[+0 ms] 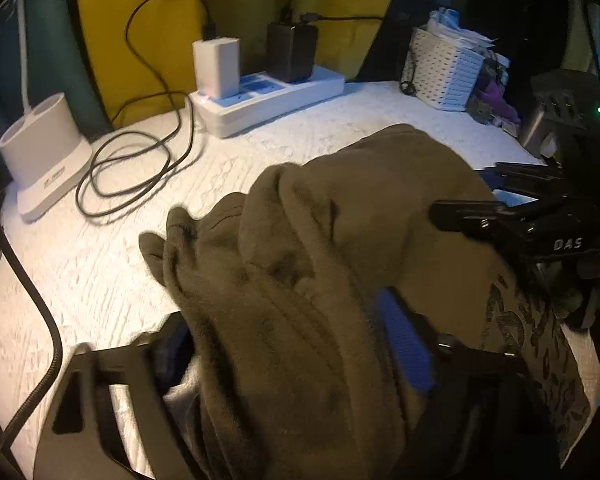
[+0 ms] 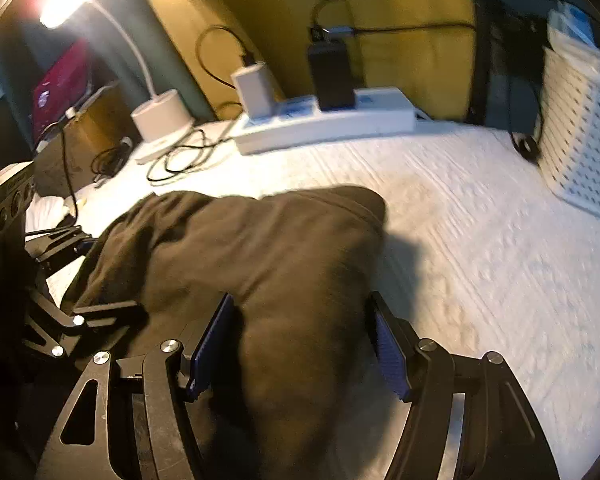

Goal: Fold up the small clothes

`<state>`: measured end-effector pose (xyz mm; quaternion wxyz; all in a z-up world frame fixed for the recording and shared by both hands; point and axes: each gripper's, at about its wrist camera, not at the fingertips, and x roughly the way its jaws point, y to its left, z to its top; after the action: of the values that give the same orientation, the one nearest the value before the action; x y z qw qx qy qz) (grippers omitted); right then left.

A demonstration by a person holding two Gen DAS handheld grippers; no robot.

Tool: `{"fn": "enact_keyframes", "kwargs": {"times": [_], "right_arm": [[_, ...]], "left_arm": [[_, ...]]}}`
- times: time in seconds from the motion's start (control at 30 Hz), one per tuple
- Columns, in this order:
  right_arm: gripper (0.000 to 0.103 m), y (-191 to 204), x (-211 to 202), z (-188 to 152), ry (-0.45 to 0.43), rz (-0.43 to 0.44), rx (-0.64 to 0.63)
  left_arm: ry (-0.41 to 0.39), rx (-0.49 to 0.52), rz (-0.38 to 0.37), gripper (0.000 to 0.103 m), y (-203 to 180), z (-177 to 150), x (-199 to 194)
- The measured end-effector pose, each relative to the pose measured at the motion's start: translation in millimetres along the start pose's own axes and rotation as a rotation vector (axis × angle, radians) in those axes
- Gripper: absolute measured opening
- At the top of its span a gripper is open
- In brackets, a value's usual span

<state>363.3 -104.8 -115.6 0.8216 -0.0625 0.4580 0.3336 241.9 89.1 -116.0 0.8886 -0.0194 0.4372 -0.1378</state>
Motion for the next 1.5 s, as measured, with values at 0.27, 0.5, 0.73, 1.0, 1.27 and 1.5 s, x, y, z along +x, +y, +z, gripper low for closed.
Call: {"fn": "enact_keyframes", "kwargs": {"times": [0.27,0.5,0.73,1.0,1.27,1.5], "right_arm": [[0.024,12.4,5.8,4.1,0.002,0.023,-0.059],[0.020,30.3,-23.4,6.6,-0.059,-0.014,-0.100],[0.020,49.1,-66.7,6.6,-0.139,-0.042,-0.129],[0.019,76.3,-118.4,-2.2,-0.232,-0.077,-0.175],[0.019,111.0,-172.5,-9.6,-0.341,-0.098,-0.223],[0.018,139.7,-210.0,-18.1,-0.407,-0.110,-0.277]], "left_arm": [[-0.015,0.017,-0.048,0.024,-9.2,2.8,-1.4],[-0.075,-0.007,-0.070,0.022,-9.7,3.8,-27.3],[-0.168,0.000,-0.090,0.022,-19.6,-0.8,-69.3],[-0.270,0.031,-0.097,0.022,-33.7,-8.7,-114.7],[-0.359,0.059,-0.083,0.022,-48.1,-18.3,-161.0],[-0.428,0.106,-0.070,0.021,-60.4,-28.7,-198.9]]}}
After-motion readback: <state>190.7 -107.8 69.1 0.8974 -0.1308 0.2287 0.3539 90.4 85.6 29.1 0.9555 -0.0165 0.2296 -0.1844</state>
